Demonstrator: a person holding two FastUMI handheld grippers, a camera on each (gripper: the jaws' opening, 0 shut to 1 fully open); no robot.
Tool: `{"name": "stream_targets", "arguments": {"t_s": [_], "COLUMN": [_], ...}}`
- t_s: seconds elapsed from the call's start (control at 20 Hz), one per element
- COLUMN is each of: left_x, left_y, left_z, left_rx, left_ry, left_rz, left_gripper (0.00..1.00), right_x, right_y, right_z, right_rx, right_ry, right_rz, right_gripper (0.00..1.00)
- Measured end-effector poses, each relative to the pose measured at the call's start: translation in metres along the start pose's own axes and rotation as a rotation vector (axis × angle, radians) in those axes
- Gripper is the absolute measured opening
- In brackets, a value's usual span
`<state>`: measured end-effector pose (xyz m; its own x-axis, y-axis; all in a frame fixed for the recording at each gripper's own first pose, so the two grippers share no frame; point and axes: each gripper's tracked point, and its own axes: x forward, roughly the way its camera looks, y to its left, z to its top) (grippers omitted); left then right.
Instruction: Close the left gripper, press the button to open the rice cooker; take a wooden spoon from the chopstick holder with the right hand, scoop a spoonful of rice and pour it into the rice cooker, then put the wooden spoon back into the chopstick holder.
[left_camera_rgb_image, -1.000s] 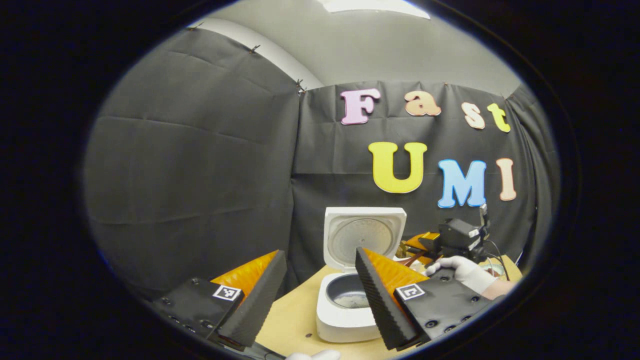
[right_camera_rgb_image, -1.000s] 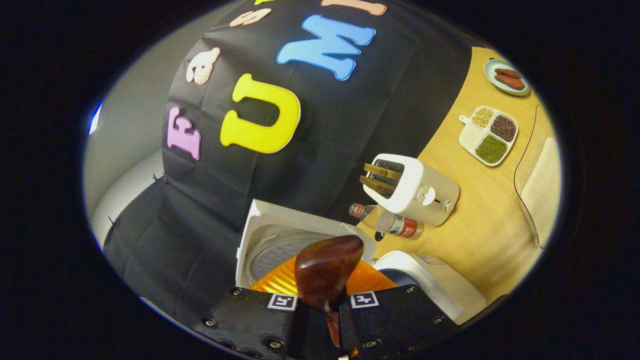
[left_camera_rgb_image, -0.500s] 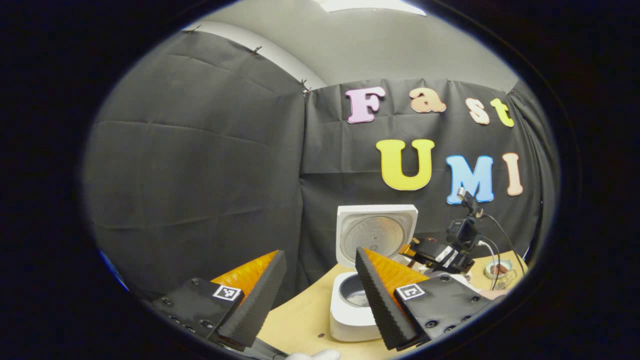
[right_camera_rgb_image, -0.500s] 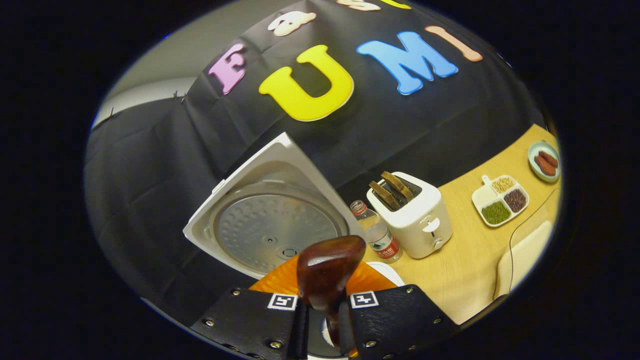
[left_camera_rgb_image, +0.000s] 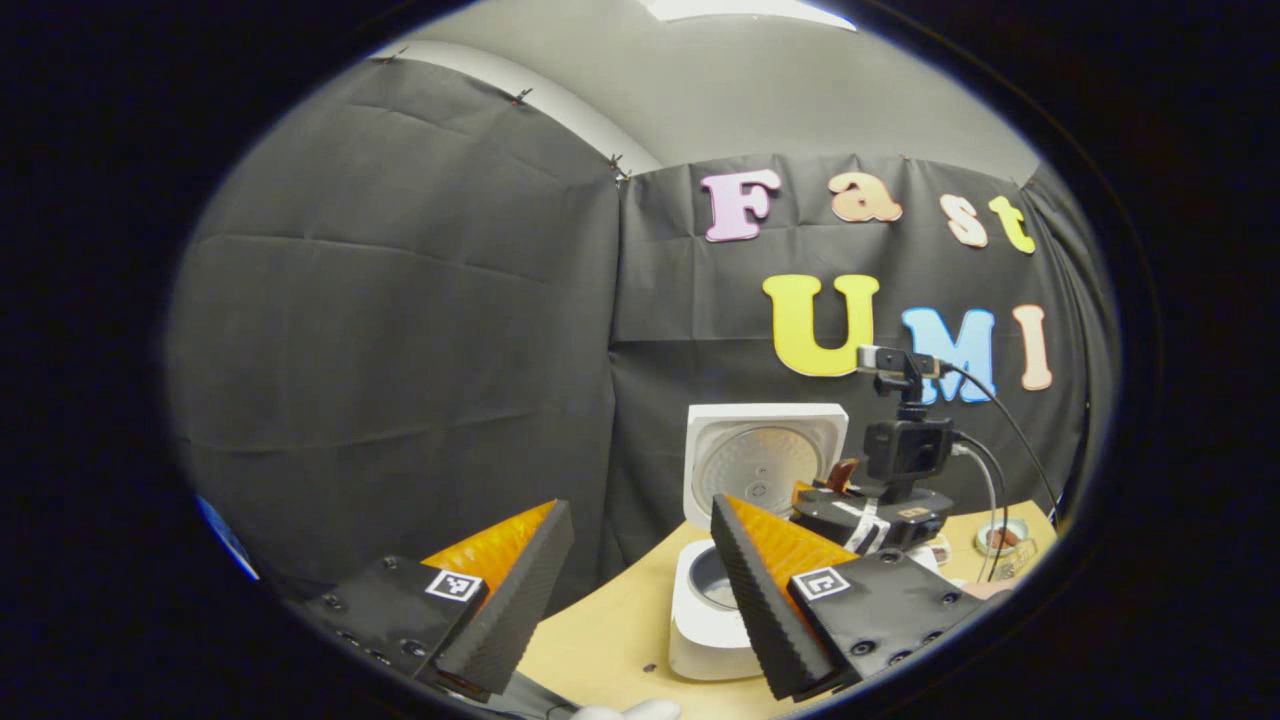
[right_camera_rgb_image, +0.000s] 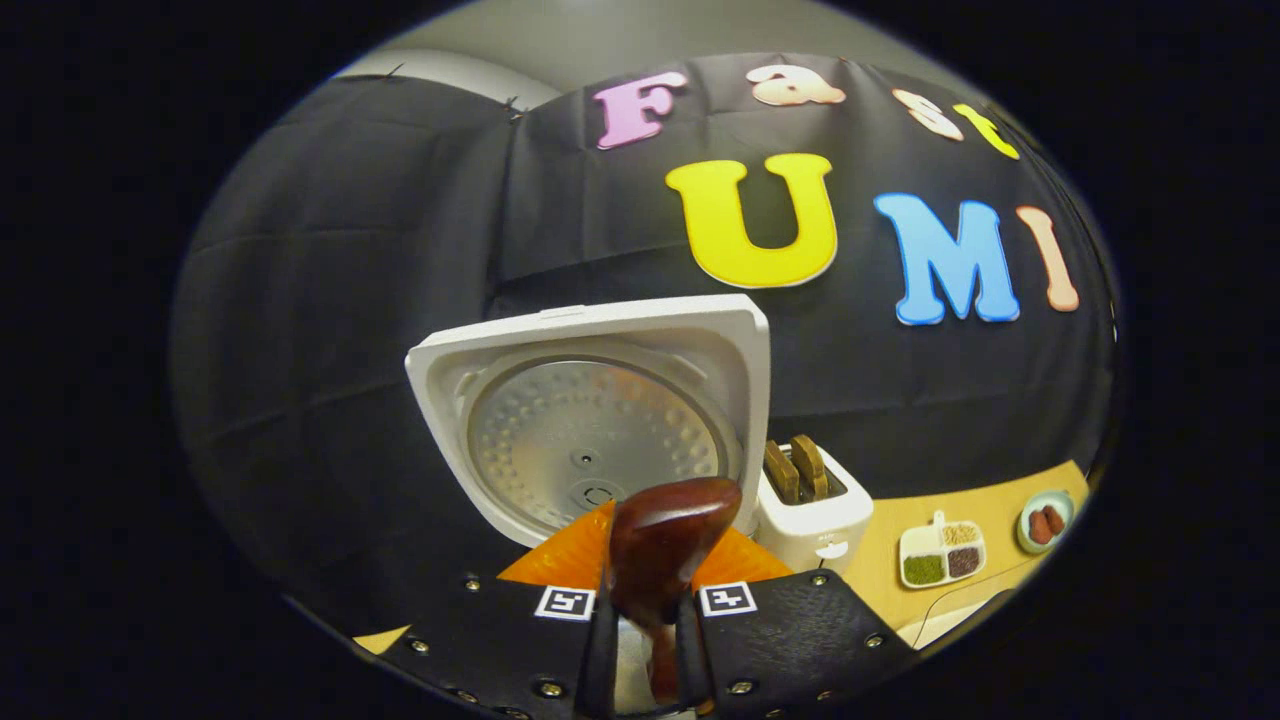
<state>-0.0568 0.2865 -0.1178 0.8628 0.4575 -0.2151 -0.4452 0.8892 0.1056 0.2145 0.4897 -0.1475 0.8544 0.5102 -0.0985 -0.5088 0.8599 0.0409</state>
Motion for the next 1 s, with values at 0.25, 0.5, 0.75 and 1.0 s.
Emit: {"name": "stream_targets", "arguments": {"t_s": [0.25,0.5,0.75,1.0], "left_x": [-0.002,-0.001,-0.001,-0.004], "left_y": [0.0,-0.001,-0.002,-0.006], "left_z": [0.0,-0.001,-0.001,0.004], "left_rx": [0.003,0.002,0.002,0.003], "left_ry": [-0.003,-0.003,0.0,-0.005], "left_rz": [-0.001,0.002,0.002,-0.007], "left_gripper": [0.94,0.94,0.94,0.94], "right_x": [-0.003,-0.01,-0.011,-0.015], "right_y": [0.019,0.03,0.026,0.012], "right_z": [0.0,-0.001,0.007,0.03], "right_rx": [-0.212,-0.341,-0.248,0.061], "right_ry": [-0.029,-0.043,-0.039,-0.035], "right_rz": [0.03,0.052,0.061,0.08], "right_gripper": [0.24,0.24,0.24,0.24]}}
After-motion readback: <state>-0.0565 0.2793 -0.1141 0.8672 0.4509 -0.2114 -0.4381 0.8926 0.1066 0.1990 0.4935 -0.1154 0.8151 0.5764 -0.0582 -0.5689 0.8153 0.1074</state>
